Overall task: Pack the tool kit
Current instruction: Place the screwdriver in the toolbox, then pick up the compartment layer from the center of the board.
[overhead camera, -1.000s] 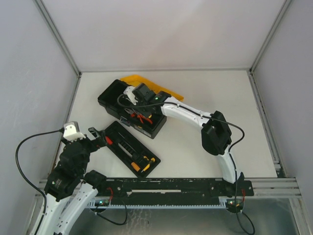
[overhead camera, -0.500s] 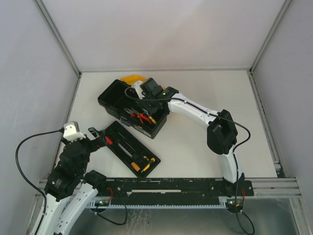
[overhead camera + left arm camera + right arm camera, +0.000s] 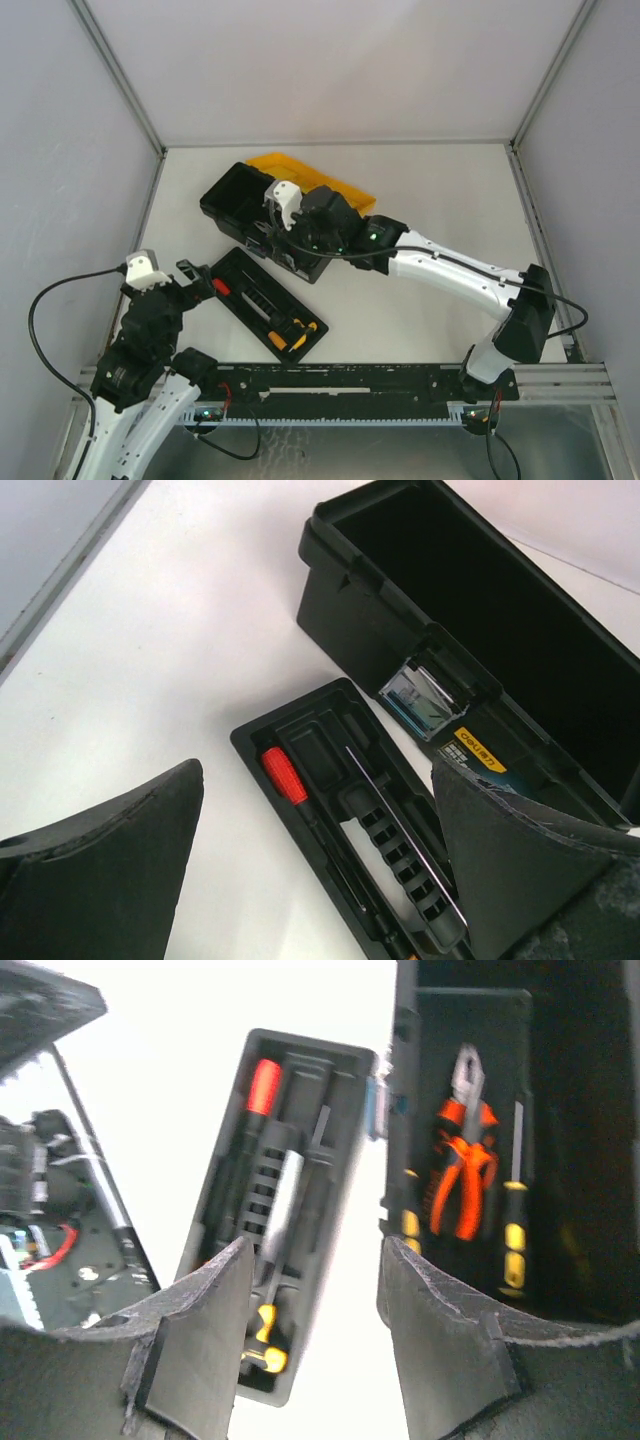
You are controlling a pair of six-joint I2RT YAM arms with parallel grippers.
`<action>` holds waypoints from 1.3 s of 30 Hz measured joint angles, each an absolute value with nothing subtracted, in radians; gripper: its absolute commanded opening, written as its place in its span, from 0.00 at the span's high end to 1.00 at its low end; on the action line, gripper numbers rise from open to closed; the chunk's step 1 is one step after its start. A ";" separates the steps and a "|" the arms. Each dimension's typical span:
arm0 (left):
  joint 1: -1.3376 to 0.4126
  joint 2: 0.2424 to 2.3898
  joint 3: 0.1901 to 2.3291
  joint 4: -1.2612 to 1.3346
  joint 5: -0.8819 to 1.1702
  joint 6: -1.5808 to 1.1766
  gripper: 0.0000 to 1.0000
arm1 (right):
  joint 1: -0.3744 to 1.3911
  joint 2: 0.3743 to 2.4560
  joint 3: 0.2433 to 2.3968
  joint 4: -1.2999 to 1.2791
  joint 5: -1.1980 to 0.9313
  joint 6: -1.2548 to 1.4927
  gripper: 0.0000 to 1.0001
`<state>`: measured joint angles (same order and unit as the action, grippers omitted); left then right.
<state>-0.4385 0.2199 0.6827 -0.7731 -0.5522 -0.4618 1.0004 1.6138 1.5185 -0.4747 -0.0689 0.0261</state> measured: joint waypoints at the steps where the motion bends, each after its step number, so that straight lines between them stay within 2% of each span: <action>1: -0.436 0.216 0.683 -0.775 -0.563 -0.463 0.00 | 1.021 1.601 1.511 -0.457 -0.077 0.042 0.46; 7: -0.429 0.129 0.683 -0.796 -0.626 -0.483 0.00 | 1.108 1.692 1.520 -0.363 -0.108 0.127 0.47; 15: -0.427 0.067 0.683 -0.801 -0.665 -0.491 0.00 | 1.148 2.092 1.737 -0.492 -0.097 0.186 0.47; 18: -0.427 0.067 0.683 -0.804 -0.670 -0.495 0.00 | 1.150 2.181 1.810 -0.534 -0.086 0.192 0.47; 26: -0.427 0.067 0.683 -0.810 -0.670 -0.496 0.00 | 1.152 2.241 1.863 -0.585 -0.064 0.196 0.49; 32: -0.425 0.067 0.683 -0.810 -0.669 -0.496 0.00 | 1.165 2.304 1.921 -0.606 -0.021 0.196 0.58; 37: -0.424 0.067 0.683 -0.810 -0.669 -0.496 0.00 | 1.178 2.351 1.946 -0.619 0.017 0.202 0.59; 38: -0.423 0.067 0.683 -0.810 -0.669 -0.496 0.00 | 1.179 2.351 1.946 -0.620 0.022 0.202 0.61; 39: -0.423 0.067 0.683 -0.810 -0.670 -0.496 0.00 | 1.180 2.351 1.946 -0.620 0.030 0.203 0.67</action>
<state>-0.4229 0.0666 0.6827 -0.8097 -0.6697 -0.4957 1.1805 2.3508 1.9465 -0.6201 0.0296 0.2028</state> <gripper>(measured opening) 0.996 0.413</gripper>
